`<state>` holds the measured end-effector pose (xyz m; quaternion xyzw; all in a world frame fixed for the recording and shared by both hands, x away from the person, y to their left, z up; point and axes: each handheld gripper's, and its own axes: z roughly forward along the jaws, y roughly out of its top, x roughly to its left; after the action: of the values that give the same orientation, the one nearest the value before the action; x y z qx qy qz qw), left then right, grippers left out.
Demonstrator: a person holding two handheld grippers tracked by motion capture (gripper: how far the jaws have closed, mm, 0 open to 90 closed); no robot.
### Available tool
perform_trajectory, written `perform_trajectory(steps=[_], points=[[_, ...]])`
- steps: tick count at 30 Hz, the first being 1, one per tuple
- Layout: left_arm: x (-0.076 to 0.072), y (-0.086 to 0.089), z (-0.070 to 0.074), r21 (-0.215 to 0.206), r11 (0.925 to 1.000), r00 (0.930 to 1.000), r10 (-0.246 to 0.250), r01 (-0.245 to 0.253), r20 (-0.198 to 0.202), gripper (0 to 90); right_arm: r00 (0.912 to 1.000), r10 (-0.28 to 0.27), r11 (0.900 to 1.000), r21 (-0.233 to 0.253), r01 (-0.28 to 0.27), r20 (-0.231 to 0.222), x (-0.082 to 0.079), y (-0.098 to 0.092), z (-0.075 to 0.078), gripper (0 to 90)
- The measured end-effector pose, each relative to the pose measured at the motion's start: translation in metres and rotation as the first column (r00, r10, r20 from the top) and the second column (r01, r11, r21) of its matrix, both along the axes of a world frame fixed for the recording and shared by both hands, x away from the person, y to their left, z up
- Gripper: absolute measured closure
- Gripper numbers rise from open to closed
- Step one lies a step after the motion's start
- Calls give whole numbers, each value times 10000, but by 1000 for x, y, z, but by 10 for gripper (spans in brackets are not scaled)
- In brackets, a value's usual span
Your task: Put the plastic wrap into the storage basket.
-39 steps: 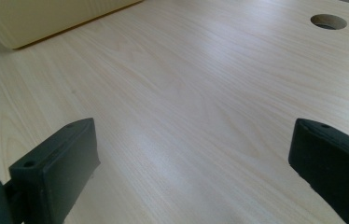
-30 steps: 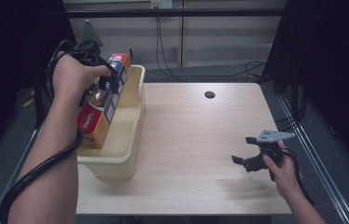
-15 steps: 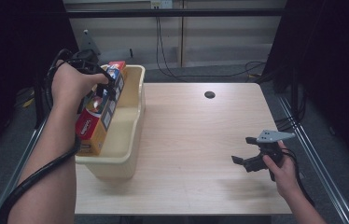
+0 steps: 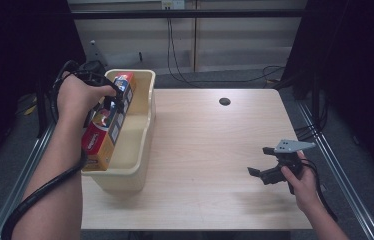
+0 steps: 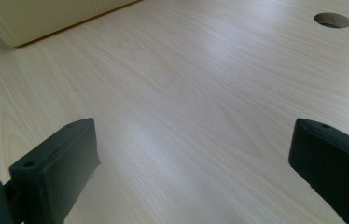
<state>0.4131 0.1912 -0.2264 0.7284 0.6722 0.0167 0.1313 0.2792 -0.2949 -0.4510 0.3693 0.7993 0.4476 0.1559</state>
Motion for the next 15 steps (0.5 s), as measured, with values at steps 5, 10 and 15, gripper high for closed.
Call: perform_trajectory(steps=[5,10,15], points=[[0,2,-4,-21,9999,9999,117,-117,-105,408,10000,-1,10000,25,1,-7,0,0,0,11],[0,2,-8,-13,9997,9995,233,-234,-191,408,10000,16,10000,21,-16,11,0,1,0,12],[0,2,-13,35,9996,9992,284,-283,-291,407,10000,-8,10000,-9,8,8,0,0,0,12]])
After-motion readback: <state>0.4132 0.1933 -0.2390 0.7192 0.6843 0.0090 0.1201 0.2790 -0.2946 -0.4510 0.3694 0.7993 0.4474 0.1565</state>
